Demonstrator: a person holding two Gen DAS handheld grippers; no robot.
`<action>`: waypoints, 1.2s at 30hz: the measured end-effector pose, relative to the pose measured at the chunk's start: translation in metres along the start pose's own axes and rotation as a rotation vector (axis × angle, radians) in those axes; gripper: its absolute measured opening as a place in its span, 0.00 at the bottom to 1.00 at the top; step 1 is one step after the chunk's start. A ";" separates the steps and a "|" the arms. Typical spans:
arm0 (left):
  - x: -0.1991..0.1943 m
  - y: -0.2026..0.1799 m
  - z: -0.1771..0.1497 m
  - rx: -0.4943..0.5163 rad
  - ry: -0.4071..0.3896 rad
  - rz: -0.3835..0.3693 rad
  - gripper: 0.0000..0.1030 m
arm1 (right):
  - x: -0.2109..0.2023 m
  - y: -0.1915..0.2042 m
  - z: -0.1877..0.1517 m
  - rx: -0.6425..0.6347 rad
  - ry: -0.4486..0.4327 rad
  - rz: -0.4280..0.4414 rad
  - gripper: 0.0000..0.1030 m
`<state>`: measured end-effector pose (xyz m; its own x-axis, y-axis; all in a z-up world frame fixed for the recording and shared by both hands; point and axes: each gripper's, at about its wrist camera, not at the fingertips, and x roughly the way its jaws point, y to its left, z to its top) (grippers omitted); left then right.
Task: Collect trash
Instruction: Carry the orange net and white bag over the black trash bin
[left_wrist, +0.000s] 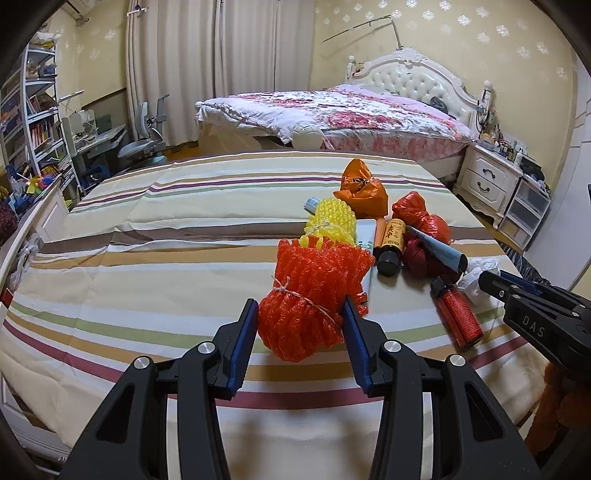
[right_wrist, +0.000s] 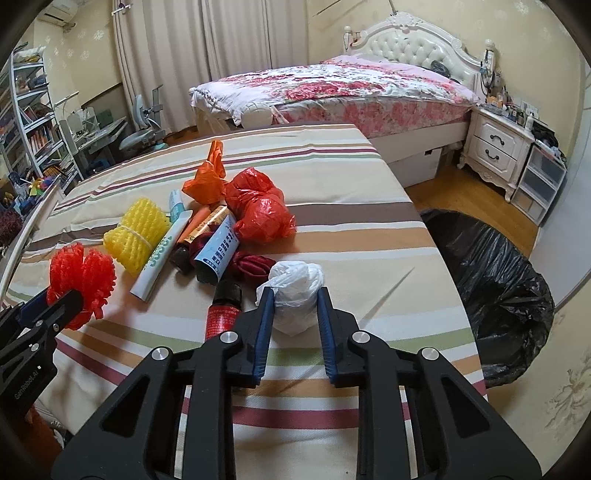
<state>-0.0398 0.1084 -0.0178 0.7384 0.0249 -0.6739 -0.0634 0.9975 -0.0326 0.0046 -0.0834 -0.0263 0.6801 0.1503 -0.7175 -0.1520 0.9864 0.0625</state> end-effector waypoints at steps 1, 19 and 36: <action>-0.002 -0.002 0.001 0.001 -0.002 -0.004 0.44 | -0.002 -0.002 0.000 0.003 -0.002 -0.002 0.20; -0.025 -0.065 0.028 0.086 -0.103 -0.130 0.44 | -0.041 -0.080 0.007 0.104 -0.102 -0.162 0.20; 0.038 -0.182 0.057 0.247 -0.101 -0.268 0.44 | -0.029 -0.164 0.010 0.241 -0.110 -0.287 0.20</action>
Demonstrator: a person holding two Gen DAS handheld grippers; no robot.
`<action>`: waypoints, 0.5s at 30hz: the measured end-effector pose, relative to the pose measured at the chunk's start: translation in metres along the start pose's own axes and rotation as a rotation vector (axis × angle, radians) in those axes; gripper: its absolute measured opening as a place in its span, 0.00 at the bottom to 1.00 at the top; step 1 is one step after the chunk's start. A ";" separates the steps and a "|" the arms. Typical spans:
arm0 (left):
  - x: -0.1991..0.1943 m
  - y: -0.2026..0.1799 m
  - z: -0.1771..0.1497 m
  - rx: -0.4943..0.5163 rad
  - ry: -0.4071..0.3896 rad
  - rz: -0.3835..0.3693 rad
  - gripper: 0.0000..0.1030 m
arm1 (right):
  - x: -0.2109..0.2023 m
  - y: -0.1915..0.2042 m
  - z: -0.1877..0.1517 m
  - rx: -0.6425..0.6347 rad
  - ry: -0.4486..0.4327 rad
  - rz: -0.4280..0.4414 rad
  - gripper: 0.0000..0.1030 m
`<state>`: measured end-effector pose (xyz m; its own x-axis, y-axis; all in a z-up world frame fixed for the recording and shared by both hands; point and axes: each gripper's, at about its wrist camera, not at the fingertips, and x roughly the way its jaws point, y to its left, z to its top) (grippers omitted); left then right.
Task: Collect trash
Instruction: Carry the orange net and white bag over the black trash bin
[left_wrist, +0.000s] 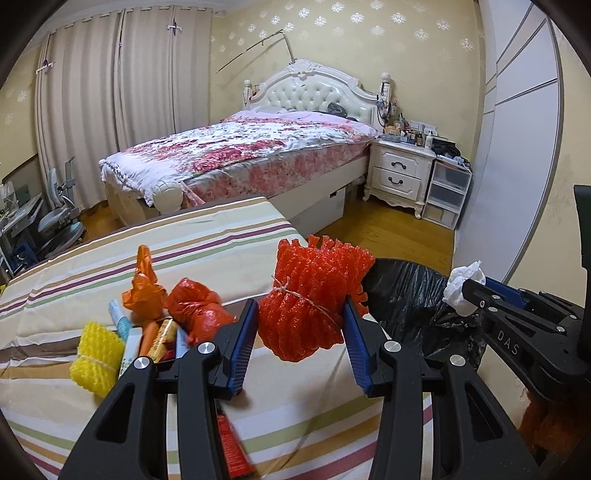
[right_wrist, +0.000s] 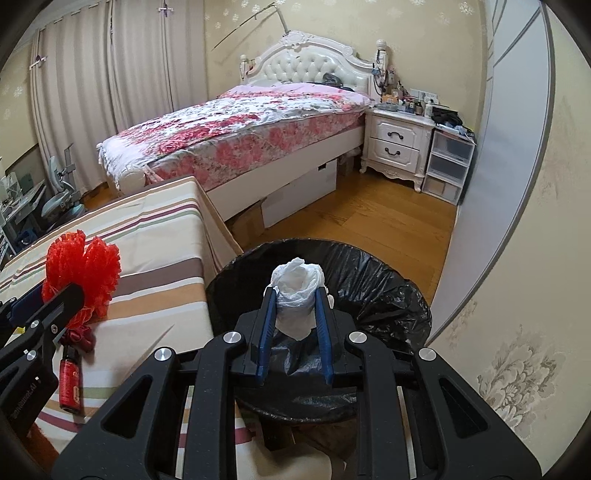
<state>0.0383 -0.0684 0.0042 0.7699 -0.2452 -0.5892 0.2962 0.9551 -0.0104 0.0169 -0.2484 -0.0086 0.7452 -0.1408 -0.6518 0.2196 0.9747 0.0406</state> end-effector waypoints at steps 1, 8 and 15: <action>0.006 -0.003 0.002 0.004 0.006 -0.005 0.44 | 0.003 -0.002 0.001 0.007 0.003 -0.003 0.20; 0.033 -0.026 0.011 0.043 0.025 -0.041 0.44 | 0.019 -0.010 0.006 0.045 0.011 -0.024 0.21; 0.055 -0.042 0.018 0.065 0.053 -0.050 0.44 | 0.032 -0.021 0.009 0.066 0.020 -0.057 0.21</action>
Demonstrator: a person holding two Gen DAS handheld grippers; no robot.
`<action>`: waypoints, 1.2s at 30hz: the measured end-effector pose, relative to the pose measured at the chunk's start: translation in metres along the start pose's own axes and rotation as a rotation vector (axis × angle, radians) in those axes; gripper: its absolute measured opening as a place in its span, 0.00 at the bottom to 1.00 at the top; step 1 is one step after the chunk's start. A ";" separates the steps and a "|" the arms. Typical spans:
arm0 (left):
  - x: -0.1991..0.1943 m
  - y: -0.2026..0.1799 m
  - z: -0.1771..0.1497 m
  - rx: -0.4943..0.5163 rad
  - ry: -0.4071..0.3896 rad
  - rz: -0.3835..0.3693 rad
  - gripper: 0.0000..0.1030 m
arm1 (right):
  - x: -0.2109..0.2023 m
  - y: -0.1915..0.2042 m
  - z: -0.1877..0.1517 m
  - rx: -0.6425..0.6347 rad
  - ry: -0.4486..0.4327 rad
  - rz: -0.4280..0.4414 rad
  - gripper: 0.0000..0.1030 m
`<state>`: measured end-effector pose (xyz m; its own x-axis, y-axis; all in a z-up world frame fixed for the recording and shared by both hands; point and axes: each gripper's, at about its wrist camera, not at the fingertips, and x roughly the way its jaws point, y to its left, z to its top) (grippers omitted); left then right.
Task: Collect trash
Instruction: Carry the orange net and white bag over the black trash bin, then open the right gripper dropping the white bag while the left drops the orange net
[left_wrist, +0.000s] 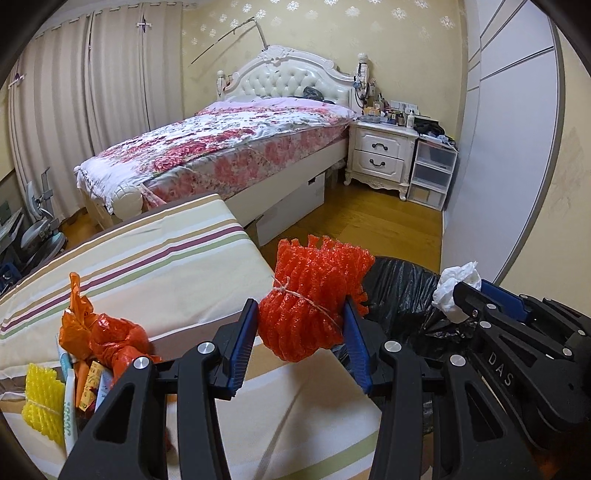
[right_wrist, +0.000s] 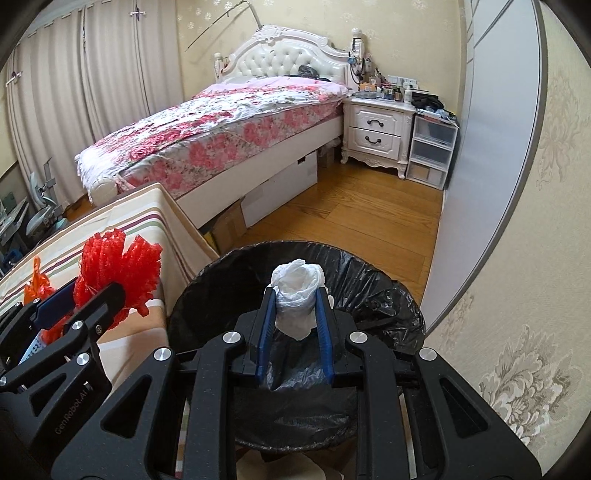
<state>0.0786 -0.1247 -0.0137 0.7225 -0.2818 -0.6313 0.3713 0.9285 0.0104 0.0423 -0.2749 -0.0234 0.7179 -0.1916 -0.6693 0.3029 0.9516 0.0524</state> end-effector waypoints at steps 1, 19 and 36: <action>0.003 -0.002 0.001 0.002 0.004 -0.002 0.44 | 0.003 -0.001 0.001 0.003 0.004 -0.004 0.21; 0.027 -0.013 0.004 0.022 0.046 0.004 0.59 | 0.025 -0.014 0.004 0.048 0.014 -0.049 0.43; 0.011 0.003 0.003 -0.011 0.026 0.056 0.72 | 0.010 -0.013 0.005 0.048 -0.009 -0.070 0.57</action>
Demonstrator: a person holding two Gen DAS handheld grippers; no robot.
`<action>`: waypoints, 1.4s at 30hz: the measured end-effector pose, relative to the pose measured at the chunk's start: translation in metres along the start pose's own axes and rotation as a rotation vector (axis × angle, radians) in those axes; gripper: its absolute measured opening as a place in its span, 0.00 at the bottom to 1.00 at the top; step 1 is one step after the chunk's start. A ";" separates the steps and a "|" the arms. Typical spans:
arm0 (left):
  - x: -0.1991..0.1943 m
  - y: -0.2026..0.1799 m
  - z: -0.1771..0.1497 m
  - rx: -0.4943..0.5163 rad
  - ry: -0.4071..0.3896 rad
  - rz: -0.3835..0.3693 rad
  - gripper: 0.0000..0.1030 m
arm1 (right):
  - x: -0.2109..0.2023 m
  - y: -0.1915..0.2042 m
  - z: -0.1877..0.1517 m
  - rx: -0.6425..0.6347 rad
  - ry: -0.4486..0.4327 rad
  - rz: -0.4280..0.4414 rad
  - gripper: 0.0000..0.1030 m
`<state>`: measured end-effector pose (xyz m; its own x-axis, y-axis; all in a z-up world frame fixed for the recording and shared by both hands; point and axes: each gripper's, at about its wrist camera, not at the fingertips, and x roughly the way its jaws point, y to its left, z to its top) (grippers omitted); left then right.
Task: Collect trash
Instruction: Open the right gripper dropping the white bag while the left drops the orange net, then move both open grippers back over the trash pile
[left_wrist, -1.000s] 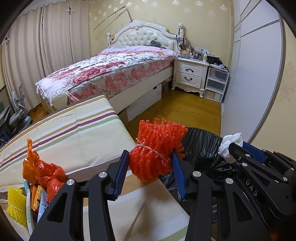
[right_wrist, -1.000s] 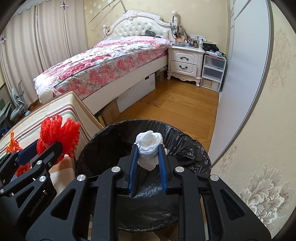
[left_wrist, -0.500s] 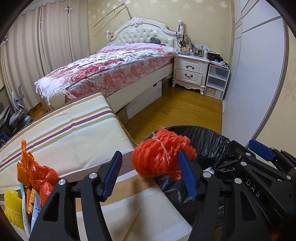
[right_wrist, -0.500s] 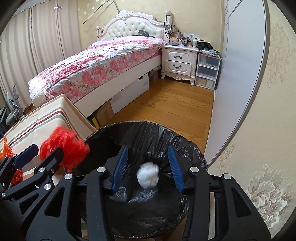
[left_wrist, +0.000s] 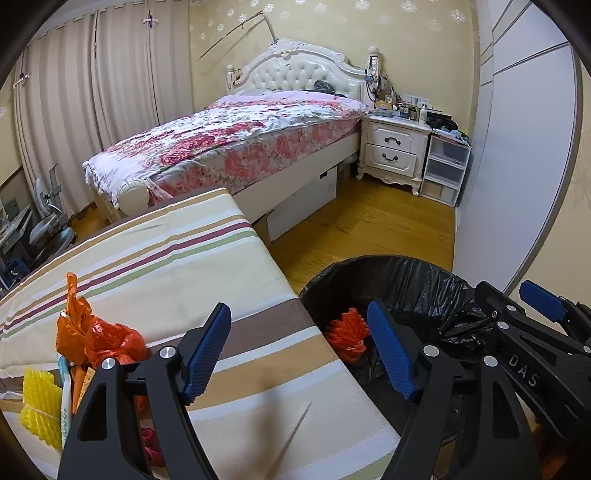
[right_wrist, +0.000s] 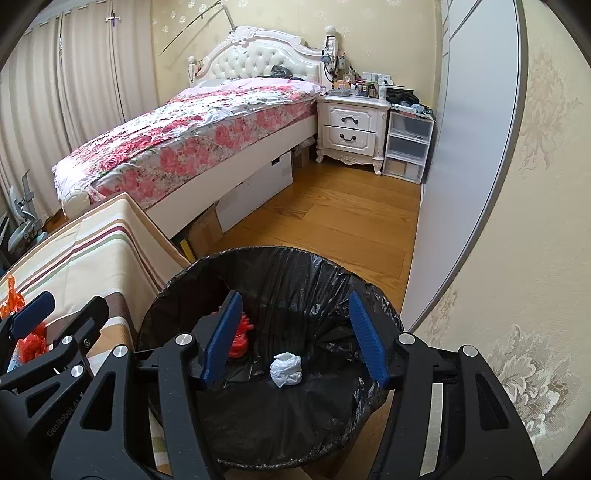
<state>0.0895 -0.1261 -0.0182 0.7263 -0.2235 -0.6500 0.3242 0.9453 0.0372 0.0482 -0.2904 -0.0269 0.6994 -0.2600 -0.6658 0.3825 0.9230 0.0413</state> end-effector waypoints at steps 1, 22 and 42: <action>-0.002 0.003 0.000 -0.005 0.001 0.005 0.72 | -0.002 0.001 0.000 -0.003 -0.001 0.003 0.58; -0.078 0.122 -0.036 -0.189 -0.004 0.201 0.73 | -0.048 0.090 -0.021 -0.160 -0.007 0.185 0.58; -0.135 0.197 -0.125 -0.310 0.060 0.343 0.73 | -0.104 0.173 -0.086 -0.369 0.042 0.362 0.58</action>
<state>-0.0199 0.1201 -0.0181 0.7206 0.1198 -0.6829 -0.1314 0.9907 0.0351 -0.0103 -0.0792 -0.0152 0.7200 0.0995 -0.6868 -0.1237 0.9922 0.0141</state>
